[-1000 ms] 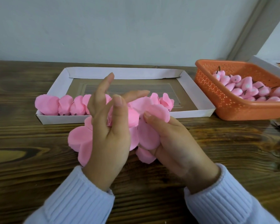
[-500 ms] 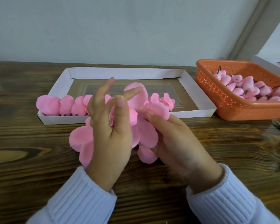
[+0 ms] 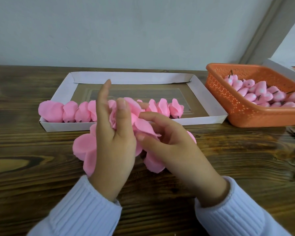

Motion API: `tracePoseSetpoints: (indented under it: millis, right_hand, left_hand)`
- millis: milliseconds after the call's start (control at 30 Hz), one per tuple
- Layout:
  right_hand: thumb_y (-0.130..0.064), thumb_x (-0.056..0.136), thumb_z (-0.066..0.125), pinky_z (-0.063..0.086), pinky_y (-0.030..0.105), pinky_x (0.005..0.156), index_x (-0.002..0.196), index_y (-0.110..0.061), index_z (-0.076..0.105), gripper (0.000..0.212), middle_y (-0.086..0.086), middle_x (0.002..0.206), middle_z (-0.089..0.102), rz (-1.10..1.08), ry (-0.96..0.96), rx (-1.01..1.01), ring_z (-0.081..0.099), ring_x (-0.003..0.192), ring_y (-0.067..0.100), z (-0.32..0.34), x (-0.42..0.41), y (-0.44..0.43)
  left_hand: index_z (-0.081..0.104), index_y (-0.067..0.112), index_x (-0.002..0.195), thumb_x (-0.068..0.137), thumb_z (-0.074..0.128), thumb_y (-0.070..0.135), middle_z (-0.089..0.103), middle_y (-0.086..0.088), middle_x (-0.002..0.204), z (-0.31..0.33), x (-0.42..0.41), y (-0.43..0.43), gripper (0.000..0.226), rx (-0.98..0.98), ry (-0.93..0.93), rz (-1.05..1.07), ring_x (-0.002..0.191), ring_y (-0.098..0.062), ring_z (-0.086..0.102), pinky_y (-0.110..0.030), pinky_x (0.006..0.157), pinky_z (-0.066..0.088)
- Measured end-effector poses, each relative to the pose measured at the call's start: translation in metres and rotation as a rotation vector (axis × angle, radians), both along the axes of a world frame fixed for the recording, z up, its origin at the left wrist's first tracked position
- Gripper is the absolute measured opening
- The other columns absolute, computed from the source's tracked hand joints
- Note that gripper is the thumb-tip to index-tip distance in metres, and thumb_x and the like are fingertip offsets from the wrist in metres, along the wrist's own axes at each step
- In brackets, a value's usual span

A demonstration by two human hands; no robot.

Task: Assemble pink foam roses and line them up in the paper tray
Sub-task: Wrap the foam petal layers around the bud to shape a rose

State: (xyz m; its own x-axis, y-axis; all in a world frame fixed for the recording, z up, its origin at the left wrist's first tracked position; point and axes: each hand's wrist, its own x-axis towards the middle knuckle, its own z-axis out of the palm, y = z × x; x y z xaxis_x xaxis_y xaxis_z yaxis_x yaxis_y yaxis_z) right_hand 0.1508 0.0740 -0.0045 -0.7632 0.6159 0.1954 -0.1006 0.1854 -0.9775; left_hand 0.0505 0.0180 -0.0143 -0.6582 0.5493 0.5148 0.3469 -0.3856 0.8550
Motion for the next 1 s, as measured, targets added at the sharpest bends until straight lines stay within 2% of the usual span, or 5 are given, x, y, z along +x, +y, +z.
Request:
tracePoseSetpoints:
  millis: [133,233,500,767,1000]
  right_hand:
    - [-0.017,0.074,0.073,0.046,0.013,0.083,0.098,-0.039,0.060,0.035,-0.018,0.102,0.064,-0.137,-0.009,0.236,0.060,0.090,-0.003,-0.002,-0.001,0.000]
    - [-0.008,0.076,0.075,0.049,0.027,0.091,0.105,-0.018,0.069,0.031,-0.007,0.113,0.067,-0.156,0.037,0.260,0.062,0.103,0.006,-0.004,-0.003,0.001]
    - [-0.001,0.087,0.066,0.054,0.032,0.086,0.110,-0.006,0.067,0.023,0.009,0.106,0.071,-0.039,0.112,0.183,0.067,0.101,0.021,0.001,0.001,0.004]
    - [-0.005,0.090,0.058,0.051,0.027,0.083,0.105,0.005,0.064,0.019,0.012,0.095,0.069,0.182,0.081,0.037,0.063,0.092,0.015,0.011,0.015,0.019]
    - [-0.006,0.092,0.057,0.049,0.030,0.095,0.119,-0.002,0.063,0.028,0.009,0.116,0.069,0.313,-0.051,0.109,0.064,0.111,0.021,0.010,0.018,0.028]
  left_hand:
    - [0.057,0.037,0.121,0.086,0.042,0.059,0.072,0.007,0.102,0.000,-0.004,0.003,0.044,-0.002,-0.187,-0.073,0.099,-0.004,0.067,-0.022,0.082,0.055]
    - [0.064,0.035,0.106,0.084,0.043,0.059,0.073,0.001,0.096,0.004,-0.002,0.002,0.039,-0.024,-0.204,-0.141,0.101,-0.013,0.068,-0.033,0.088,0.055]
    - [0.063,0.018,0.112,0.080,0.070,0.027,0.073,-0.002,0.100,0.015,-0.007,-0.004,0.034,-0.071,-0.163,-0.355,0.092,-0.011,0.071,-0.019,0.073,0.055]
    - [0.046,0.030,0.135,0.043,0.090,0.052,0.070,-0.001,0.118,0.019,-0.023,-0.010,0.104,-0.203,-0.196,-0.586,0.110,-0.014,0.066,-0.028,0.085,0.056]
    - [0.063,0.028,0.124,0.073,0.071,0.038,0.073,0.008,0.112,0.021,-0.019,-0.014,0.052,-0.348,-0.018,-0.785,0.114,-0.007,0.063,-0.018,0.092,0.049]
